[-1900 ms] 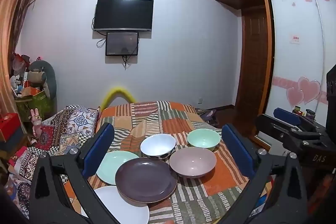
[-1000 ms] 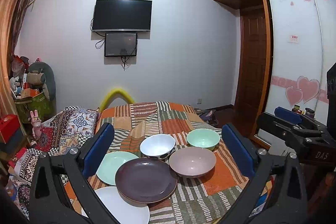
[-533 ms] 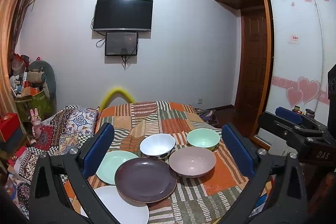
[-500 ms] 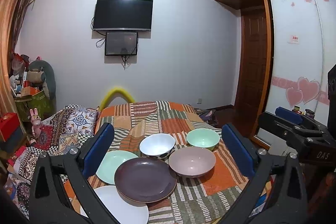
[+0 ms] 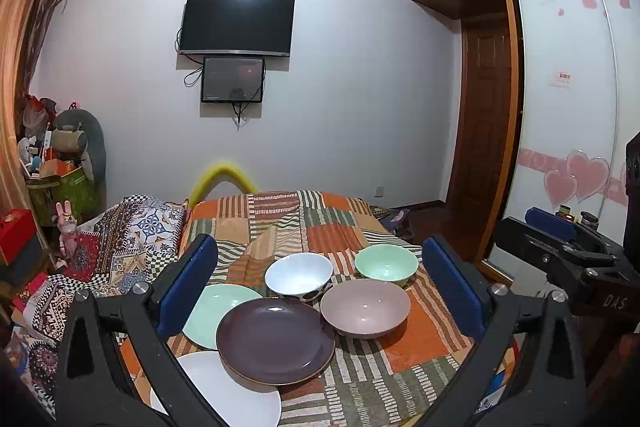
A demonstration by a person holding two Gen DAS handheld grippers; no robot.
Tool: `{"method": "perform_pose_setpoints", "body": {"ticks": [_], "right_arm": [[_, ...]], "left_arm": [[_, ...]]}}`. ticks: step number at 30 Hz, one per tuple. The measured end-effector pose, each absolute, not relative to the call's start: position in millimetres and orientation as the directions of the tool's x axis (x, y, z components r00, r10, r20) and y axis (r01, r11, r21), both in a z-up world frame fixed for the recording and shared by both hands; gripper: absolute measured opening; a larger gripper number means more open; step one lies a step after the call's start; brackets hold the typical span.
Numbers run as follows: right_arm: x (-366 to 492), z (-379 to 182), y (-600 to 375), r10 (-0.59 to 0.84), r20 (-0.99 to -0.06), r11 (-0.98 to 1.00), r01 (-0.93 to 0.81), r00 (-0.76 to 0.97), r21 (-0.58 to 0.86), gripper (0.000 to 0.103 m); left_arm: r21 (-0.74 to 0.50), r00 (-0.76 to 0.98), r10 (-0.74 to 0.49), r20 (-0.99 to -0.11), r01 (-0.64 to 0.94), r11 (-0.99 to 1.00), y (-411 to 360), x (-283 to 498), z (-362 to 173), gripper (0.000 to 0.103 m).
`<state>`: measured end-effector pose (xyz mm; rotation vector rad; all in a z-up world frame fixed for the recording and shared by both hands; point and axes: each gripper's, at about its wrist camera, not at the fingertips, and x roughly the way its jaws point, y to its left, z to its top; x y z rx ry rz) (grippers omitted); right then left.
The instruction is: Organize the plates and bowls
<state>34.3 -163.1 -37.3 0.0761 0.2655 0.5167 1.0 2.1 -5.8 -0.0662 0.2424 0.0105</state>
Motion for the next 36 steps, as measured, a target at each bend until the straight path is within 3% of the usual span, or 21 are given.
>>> {"method": "perform_pose_setpoints", "body": {"ticks": [36], "right_arm": [[38.3, -41.5, -151.6, 0.495, -0.250, 0.869, -0.480, 0.832, 0.122, 0.103]], "left_arm": [[-0.084, 0.962, 0.002, -0.273, -0.026, 0.996, 9.1, 13.2, -12.6, 0.103]]}}
